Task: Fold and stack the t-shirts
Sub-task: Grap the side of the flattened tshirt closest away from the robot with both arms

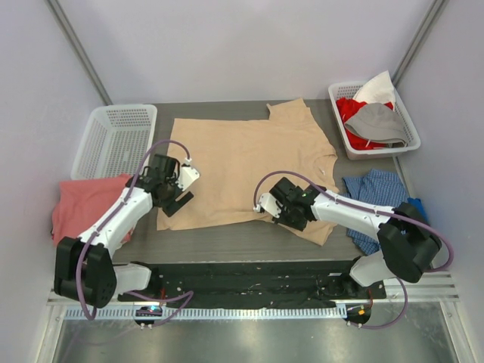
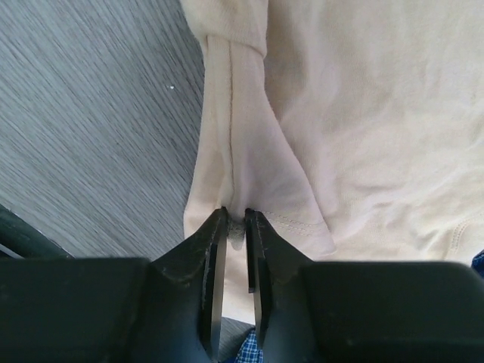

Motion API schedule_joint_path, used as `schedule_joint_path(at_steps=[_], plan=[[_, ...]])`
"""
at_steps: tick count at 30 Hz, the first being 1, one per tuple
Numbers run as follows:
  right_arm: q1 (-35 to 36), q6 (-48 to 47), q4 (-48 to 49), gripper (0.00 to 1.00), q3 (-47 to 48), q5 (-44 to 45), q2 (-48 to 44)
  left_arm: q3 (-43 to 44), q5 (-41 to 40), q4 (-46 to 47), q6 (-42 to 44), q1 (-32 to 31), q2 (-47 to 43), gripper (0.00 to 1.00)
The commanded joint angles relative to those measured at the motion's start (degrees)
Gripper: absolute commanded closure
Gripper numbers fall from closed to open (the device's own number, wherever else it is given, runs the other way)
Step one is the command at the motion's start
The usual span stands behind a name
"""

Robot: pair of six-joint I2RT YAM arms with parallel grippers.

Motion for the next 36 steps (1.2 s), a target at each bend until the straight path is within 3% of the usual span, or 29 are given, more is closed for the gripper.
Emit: schedule_joint_path(at_steps=[1,3,5,12,18,36], plan=[[0.09,0.01,1.03,0.8,0.18,1.03,-0.47,-0.34,-0.56,0.88,1.0,-0.21,-2.2,0.16],[0.18,0.19,0.85,0.92,0.09,1.03,-0.65,-0.52,-0.56,0.35,1.17,-0.2,-3.25,0.16],[0.09,0.54,0.85,0.99,-0.17,1.2,-1.0,-0.87,-0.3,-1.05,1.26,-0.2,-4.3,0.16],[0.18,0.98,0.94,0.99,-0.44,1.73,-1.88,-4.2,4.88,-11.32,7.14,-0.21,-9.05,0.17],[0.09,1.24,1.38,0.99,-0.18,2.08,-1.88,-7.54,10.51,-14.76,11.1,-0.2,-11.17,0.19],[0.18,1.86,-0.38,0.99,-1.23,2.87,-5.31,-9.75,12.53,-4.05,12.86,0.41,-1.06,0.32]])
